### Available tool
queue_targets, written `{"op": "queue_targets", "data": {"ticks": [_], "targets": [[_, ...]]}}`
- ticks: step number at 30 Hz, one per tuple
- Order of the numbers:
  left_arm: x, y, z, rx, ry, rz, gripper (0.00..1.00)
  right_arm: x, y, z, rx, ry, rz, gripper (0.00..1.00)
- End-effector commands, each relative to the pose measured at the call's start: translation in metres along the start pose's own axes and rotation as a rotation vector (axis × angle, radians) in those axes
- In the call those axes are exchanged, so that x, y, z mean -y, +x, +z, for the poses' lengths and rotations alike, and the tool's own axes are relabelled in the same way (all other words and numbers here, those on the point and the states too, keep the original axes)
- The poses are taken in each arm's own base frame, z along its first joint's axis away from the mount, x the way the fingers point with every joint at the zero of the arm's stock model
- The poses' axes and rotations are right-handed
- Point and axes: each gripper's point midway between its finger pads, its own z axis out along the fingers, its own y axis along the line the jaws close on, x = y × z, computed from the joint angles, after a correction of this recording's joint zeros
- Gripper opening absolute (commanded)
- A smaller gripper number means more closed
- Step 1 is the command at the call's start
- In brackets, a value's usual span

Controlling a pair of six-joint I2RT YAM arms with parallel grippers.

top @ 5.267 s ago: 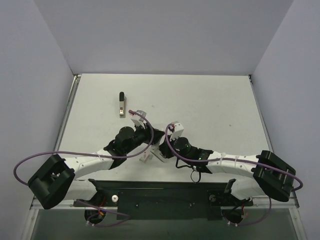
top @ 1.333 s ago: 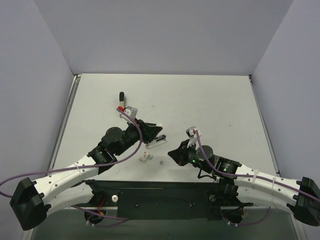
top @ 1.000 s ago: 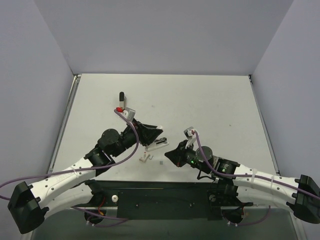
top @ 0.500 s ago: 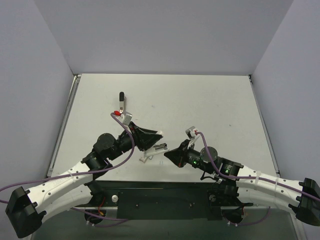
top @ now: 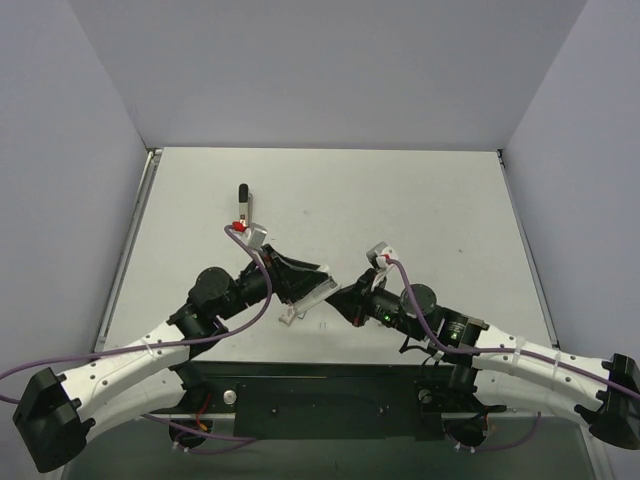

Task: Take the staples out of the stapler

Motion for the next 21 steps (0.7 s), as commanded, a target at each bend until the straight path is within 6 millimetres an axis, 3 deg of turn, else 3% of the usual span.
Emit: {"op": "queue_targets", "data": {"ticks": [1,7,21], "targets": [[0.017,0.005,0.002,-0.026,0.093,-0.012,0.0,-0.019,-0.042,0.0,0.101,-0.037,-0.077,0.0],[0.03,0.017,0.001,-0.099,0.174,-0.013,0.0,-0.023,-0.059,-0.004,0.121,-0.04,-0.153,0.0],[0.06,0.065,-0.008,-0.308,0.332,-0.032,0.0,-0.053,-0.128,0.003,0.24,-0.112,-0.267,0.0]]}}
